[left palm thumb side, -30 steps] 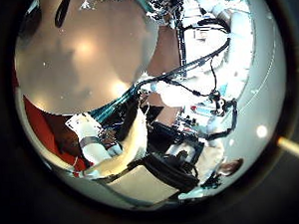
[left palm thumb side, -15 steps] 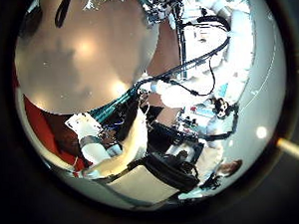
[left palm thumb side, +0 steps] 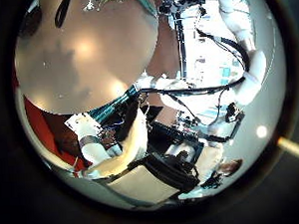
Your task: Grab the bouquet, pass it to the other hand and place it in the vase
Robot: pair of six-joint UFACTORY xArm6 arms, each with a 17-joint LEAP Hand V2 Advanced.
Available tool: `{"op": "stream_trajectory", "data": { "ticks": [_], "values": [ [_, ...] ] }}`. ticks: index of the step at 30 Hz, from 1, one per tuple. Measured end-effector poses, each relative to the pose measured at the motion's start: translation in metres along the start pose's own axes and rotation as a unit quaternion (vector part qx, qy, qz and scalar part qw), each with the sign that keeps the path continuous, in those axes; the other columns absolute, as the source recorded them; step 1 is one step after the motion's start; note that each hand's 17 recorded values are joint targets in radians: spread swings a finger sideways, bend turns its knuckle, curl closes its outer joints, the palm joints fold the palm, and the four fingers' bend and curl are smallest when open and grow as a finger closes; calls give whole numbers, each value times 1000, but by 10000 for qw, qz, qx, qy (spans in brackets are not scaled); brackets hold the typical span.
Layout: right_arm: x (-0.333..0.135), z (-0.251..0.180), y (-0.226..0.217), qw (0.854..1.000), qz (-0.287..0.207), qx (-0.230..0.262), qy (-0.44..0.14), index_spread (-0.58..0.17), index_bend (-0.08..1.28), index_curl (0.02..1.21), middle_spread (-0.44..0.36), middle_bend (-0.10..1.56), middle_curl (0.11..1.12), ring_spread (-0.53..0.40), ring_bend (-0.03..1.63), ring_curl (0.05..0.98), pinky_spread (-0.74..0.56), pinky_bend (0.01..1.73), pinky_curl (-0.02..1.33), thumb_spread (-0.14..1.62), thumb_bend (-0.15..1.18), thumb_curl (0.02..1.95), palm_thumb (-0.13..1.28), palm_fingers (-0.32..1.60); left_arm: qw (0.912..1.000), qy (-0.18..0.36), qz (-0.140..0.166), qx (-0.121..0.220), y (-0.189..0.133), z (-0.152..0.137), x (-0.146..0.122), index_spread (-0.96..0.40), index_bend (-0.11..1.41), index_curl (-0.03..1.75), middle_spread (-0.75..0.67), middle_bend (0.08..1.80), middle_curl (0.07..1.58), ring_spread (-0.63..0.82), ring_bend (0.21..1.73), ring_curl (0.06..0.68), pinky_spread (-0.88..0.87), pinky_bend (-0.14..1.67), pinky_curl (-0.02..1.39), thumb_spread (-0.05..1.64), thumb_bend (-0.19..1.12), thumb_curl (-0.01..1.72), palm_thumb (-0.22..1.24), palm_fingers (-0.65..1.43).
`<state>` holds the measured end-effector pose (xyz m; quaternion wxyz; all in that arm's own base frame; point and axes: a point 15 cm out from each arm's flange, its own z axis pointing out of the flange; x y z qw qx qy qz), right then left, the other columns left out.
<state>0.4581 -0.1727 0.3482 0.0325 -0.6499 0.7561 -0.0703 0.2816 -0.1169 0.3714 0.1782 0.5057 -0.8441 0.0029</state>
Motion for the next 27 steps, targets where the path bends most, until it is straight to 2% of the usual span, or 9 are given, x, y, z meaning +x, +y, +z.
{"op": "stream_trajectory", "data": {
  "ticks": [3, 6, 10, 11, 15, 19, 27],
  "values": [
    [-1, -17, 2, 9999, 14, 159, 16, -272, 1125, 892, -181, 1260, 857, -209, 1437, 645, -227, 1358, 647, 937, -3, 696, 996, 1124, 10000, 13, 39, -12, 1, 1, 3, 42, 192, 402, 417, 184, 296, 558, 437, 200, 510, 188, 286, 1166, -19, 316, 304, 154],
    [0, -16, 8, 10000, 35, 55, 13, -279, 1008, 842, -186, 1193, 810, -218, 1379, 609, -314, 1249, 605, 968, -61, 638, 864, 1048, 10000, 10, 26, 8, 0, 0, 4, 42, 192, 402, 417, 184, 296, 558, 436, 201, 510, 188, 286, 1166, -19, 316, 304, 154],
    [-4, -2, 26, 9990, 10, -448, -71, -339, 566, 743, -222, 1048, 751, -265, 1344, 585, -434, 1288, 587, 994, -49, 578, 743, 629, 10000, 16, 51, 1, 1, 0, 6, 42, 192, 403, 417, 184, 296, 558, 436, 202, 511, 186, 285, 1166, -19, 316, 304, 153],
    [-4, 4, 27, 9984, 4, -551, -90, -356, 468, 709, -230, 978, 729, -271, 1326, 574, -439, 1298, 584, 996, -50, 565, 721, 473, 10000, 18, 38, -2, 1, 1, 5, 42, 192, 403, 417, 184, 296, 558, 436, 202, 511, 187, 284, 1166, -19, 316, 304, 153],
    [-9, 26, 27, 9965, -46, -821, -144, -406, 427, 626, -219, 849, 668, -255, 1212, 522, -322, 1108, 532, 1003, -39, 529, 673, 211, 10000, 27, 19, -27, 0, 2, 5, 42, 192, 403, 417, 184, 296, 558, 436, 203, 511, 187, 283, 1166, -19, 317, 304, 153],
    [-20, 57, 27, 9932, -128, -1143, -204, -411, 420, 573, -200, 792, 621, -231, 1128, 465, -177, 967, 455, 1000, -34, 503, 650, 181, 10000, 33, 19, -44, -1, 3, 4, 42, 192, 403, 417, 184, 296, 558, 435, 204, 511, 188, 282, 1166, -19, 317, 304, 153],
    [-23, 118, 16, 9851, -139, -1702, -189, -338, 374, 518, -141, 675, 547, -165, 1034, 410, 9, 827, 370, 993, -32, 468, 627, 157, 10000, 51, -10, -78, -2, 5, 2, 42, 192, 404, 417, 184, 297, 558, 434, 205, 511, 188, 280, 1167, -18, 316, 302, 154]
  ]
}}
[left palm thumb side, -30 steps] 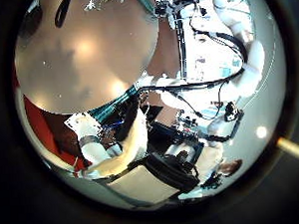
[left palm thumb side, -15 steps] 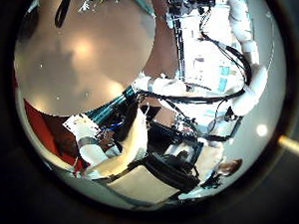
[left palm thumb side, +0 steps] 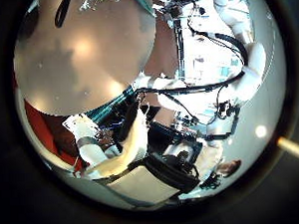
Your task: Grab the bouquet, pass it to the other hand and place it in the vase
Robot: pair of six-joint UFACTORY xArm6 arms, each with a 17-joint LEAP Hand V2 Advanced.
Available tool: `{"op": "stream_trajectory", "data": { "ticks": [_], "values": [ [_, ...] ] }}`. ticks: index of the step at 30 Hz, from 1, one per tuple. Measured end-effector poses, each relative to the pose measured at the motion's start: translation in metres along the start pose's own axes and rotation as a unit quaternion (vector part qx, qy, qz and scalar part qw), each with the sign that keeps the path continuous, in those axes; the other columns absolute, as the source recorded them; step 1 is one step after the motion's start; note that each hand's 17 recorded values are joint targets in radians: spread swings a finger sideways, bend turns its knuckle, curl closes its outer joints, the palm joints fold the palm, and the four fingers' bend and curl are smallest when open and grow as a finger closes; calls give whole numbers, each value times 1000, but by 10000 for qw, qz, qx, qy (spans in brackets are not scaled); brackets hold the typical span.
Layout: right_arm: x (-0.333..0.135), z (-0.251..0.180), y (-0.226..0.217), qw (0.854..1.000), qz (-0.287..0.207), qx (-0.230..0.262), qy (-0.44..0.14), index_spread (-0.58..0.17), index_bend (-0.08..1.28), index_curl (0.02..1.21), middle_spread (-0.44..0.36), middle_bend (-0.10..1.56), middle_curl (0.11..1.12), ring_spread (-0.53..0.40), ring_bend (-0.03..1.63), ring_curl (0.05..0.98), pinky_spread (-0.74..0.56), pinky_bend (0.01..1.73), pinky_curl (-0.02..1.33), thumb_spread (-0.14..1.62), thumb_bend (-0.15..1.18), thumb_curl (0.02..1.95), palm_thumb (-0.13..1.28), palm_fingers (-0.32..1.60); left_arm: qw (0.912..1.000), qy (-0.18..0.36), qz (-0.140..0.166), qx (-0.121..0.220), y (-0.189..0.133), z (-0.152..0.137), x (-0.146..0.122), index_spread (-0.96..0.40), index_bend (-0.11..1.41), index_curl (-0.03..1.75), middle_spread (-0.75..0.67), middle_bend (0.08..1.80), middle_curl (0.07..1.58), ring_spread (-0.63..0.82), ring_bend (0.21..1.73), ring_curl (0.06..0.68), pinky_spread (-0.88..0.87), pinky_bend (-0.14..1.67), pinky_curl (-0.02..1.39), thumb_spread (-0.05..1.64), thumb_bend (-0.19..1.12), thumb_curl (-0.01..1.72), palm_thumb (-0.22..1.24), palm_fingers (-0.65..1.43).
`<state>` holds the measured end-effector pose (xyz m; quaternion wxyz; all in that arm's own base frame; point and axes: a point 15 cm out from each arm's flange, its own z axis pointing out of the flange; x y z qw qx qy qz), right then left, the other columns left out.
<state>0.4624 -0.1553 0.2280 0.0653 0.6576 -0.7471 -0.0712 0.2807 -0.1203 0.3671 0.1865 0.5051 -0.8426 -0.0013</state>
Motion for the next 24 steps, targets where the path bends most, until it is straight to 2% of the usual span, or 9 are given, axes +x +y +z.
{"op": "stream_trajectory", "data": {
  "ticks": [8, 18, 24],
  "values": [
    [9, 32, -20, 9990, 174, -406, 47, -303, 322, 479, -111, 598, 495, -142, 978, 378, 80, 737, 311, 998, -27, 447, 622, 208, 10000, 9, -48, -6, -1, 0, -2, 42, 192, 404, 417, 184, 297, 558, 433, 206, 511, 188, 280, 1169, -19, 311, 297, 154],
    [9, 47, -23, 9980, 290, -565, 41, -294, 307, 458, -95, 541, 458, -125, 901, 339, 96, 648, 255, 999, -27, 435, 624, 284, 10000, 16, -50, -9, -1, 0, -2, 42, 192, 404, 417, 184, 296, 558, 432, 207, 511, 188, 280, 1170, -19, 310, 297, 154],
    [6, 53, -29, 9977, 279, -610, 43, -302, 305, 450, -118, 534, 450, -166, 911, 331, 80, 583, 217, 1001, -21, 436, 650, 377, 10000, 16, -56, 4, -1, -1, -2, 42, 193, 406, 417, 183, 296, 558, 431, 207, 511, 188, 279, 1170, -19, 309, 297, 155]
  ]
}}
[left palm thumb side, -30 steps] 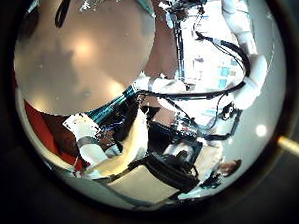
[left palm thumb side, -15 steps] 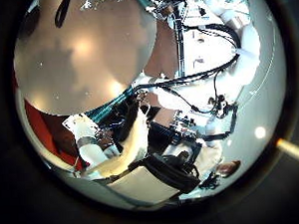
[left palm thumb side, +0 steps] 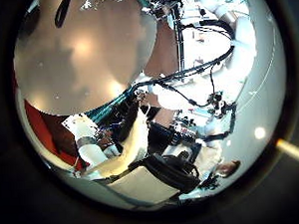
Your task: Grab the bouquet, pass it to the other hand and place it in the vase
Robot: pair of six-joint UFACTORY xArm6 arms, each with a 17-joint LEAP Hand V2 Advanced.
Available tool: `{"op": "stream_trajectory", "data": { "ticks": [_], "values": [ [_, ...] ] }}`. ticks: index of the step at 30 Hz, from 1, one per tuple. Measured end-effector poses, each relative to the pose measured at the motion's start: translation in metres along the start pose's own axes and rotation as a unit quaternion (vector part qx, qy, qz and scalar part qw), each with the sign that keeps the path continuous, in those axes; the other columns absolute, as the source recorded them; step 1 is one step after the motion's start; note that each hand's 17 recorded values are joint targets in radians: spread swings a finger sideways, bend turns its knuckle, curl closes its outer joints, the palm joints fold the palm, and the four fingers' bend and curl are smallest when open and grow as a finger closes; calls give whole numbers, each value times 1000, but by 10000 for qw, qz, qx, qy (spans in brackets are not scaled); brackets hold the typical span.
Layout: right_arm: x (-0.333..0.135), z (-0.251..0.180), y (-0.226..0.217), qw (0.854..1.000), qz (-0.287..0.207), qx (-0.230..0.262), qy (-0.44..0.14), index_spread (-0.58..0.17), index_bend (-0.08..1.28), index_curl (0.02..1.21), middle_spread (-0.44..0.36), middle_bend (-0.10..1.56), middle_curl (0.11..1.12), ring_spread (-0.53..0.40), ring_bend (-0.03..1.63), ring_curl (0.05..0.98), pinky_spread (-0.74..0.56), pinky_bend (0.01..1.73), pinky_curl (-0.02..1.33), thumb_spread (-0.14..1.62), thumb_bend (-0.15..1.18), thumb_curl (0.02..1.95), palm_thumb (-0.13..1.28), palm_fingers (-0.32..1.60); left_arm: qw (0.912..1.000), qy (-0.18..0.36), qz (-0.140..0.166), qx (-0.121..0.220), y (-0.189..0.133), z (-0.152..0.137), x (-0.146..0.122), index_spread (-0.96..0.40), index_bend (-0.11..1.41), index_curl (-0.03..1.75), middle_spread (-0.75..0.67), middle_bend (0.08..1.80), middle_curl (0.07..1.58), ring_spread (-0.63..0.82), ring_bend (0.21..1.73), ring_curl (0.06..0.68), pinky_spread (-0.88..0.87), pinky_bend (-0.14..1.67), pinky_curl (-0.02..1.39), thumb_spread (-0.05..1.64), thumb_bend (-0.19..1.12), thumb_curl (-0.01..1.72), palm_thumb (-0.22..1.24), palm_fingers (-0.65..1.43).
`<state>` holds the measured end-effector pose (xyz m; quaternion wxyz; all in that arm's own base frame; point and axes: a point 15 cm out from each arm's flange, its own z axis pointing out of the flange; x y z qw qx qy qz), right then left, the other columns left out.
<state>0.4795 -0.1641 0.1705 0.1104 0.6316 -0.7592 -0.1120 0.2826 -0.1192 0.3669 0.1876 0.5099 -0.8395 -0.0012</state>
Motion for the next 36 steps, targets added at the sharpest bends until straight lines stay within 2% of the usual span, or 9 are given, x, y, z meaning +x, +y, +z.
{"op": "stream_trajectory", "data": {
  "ticks": [3, 4, 6, 7, 9, 15, 19, 23, 36],
  "values": [
    [-1, 2, 0, 10000, -34, -23, 66, -325, 346, 461, -152, 589, 467, -214, 961, 342, 31, 531, 186, 999, -13, 444, 696, 529, 10000, -7, -4, 4, 0, -1, 0, 42, 193, 407, 417, 183, 296, 558, 431, 207, 511, 188, 279, 1170, -19, 309, 297, 155],
    [0, 2, 0, 9999, -34, -27, 108, -357, 380, 470, -193, 643, 486, -244, 1011, 351, -46, 594, 187, 996, -7, 449, 720, 778, 10000, -7, 0, 3, -1, -1, 0, 42, 193, 407, 417, 183, 296, 558, 430, 207, 511, 188, 279, 1170, -19, 309, 297, 155],
    [4, 1, -1, 9997, -24, -32, 258, -385, 395, 483, -232, 637, 494, -278, 1026, 360, -137, 629, 183, 988, -14, 452, 745, 827, 10000, -3, -6, 9, -1, -1, 0, 42, 192, 407, 417, 183, 295, 558, 430, 208, 511, 188, 279, 1170, -19, 309, 297, 155],
    [6, 0, -1, 9994, -17, -34, 330, -406, 480, 514, -251, 730, 524, -284, 1055, 370, -265, 766, 213, 976, -5, 462, 778, 1265, 10000, -7, 4, 17, -1, -2, 0, 42, 192, 407, 417, 183, 295, 558, 430, 208, 511, 188, 279, 1170, -19, 309, 297, 155],
    [8, -3, -2, 9991, -19, -5, 429, -412, 619, 597, -253, 842, 584, -271, 1106, 418, -334, 908, 286, 961, -2, 475, 827, 1385, 10000, -10, -1, 24, -1, -2, 1, 42, 192, 408, 417, 183, 295, 558, 430, 208, 511, 188, 278, 1170, -19, 309, 297, 155],
    [10, -47, -15, 9974, 65, 569, 439, -391, 889, 789, -242, 1106, 737, -253, 1285, 532, -296, 1274, 461, 938, 79, 572, 1058, 1246, 10000, -14, 14, 41, 0, -5, 1, 42, 192, 408, 417, 183, 295, 559, 430, 208, 511, 188, 278, 1170, -19, 309, 298, 155],
    [12, -98, -3, 9922, 212, 1221, 98, -361, 1004, 863, -223, 1214, 797, -242, 1365, 587, -254, 1372, 529, 931, 118, 643, 1142, 1174, 10000, -16, 25, 52, 0, -6, 1, 42, 192, 408, 417, 184, 295, 559, 430, 209, 511, 188, 278, 1170, -19, 309, 298, 155],
    [-5, -152, 24, 9827, -47, 1811, -394, -331, 1074, 906, -199, 1275, 828, -231, 1411, 629, -223, 1418, 578, 914, 120, 702, 1158, 1139, 10000, -23, 17, 96, -1, -11, 0, 42, 192, 408, 417, 184, 295, 559, 430, 209, 511, 188, 278, 1170, -19, 309, 298, 155],
    [-41, -314, 155, 9045, -766, 3643, -2080, -267, 1135, 933, -150, 1359, 836, -201, 1468, 685, -171, 1395, 681, 843, 71, 873, 1119, 1115, 9932, 794, -150, 840, -6, -60, 4, 43, 196, 412, 405, 187, 299, 541, 435, 207, 503, 185, 276, 1166, -18, 312, 309, 193]
  ]
}}
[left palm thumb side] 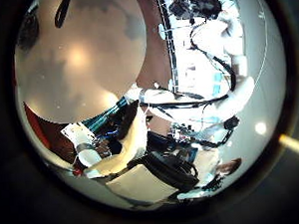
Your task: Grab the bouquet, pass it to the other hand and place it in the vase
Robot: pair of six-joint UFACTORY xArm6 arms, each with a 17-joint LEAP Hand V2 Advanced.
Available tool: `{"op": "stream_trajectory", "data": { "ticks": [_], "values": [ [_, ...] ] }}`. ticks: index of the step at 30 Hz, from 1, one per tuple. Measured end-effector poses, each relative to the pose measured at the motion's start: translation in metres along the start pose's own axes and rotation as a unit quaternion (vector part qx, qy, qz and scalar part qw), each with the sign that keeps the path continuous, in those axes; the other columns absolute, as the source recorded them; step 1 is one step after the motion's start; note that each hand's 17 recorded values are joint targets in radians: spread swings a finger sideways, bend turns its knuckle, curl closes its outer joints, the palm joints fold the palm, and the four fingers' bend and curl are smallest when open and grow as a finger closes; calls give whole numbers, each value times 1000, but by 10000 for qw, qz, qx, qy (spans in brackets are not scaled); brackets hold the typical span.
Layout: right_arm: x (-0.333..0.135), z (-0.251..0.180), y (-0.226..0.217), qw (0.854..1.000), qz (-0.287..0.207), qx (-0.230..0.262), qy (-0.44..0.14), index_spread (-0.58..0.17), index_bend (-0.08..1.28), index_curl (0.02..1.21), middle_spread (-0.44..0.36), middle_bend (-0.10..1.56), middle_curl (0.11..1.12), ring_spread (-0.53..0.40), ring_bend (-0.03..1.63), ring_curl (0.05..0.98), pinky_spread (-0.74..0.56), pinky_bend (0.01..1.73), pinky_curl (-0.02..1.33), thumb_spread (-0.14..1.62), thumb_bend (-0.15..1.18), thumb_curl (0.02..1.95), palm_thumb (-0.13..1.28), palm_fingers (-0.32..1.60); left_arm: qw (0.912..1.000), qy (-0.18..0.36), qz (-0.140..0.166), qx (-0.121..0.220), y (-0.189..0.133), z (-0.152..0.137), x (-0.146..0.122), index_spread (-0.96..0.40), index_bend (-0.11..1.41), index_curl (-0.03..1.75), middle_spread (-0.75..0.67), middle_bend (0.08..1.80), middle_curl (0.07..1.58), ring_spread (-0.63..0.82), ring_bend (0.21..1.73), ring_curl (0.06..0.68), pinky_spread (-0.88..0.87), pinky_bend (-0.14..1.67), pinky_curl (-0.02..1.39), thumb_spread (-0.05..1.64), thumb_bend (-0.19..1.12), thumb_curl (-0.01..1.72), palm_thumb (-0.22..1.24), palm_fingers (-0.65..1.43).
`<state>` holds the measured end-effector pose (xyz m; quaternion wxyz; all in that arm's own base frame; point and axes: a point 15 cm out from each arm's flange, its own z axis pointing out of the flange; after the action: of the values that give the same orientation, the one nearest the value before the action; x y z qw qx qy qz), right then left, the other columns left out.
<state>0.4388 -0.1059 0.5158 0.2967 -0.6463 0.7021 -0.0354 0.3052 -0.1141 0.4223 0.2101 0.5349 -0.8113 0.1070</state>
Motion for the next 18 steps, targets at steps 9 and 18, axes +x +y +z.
{"op": "stream_trajectory", "data": {
  "ticks": [9, 18],
  "values": [
    [-52, -44, 27, 9815, 13, 377, -1880, -246, 1154, 928, -137, 1373, 819, -194, 1468, 696, -166, 1358, 741, 804, 54, 984, 1114, 1117, 9908, 1237, -229, 498, -4, -24, 15, 70, 178, 404, 392, 191, 308, 532, 459, 210, 492, 189, 274, 1164, -21, 311, 308, 208],
    [-90, -26, 83, 9086, 329, -141, -4162, -236, 1158, 920, -131, 1384, 802, -193, 1471, 705, -171, 1322, 796, 787, 40, 1076, 1113, 1121, 9706, 2282, 43, 770, -12, -41, 56, 123, 157, 368, 395, 198, 324, 531, 486, 213, 492, 203, 291, 1127, -26, 313, 269, 188]
  ]
}}
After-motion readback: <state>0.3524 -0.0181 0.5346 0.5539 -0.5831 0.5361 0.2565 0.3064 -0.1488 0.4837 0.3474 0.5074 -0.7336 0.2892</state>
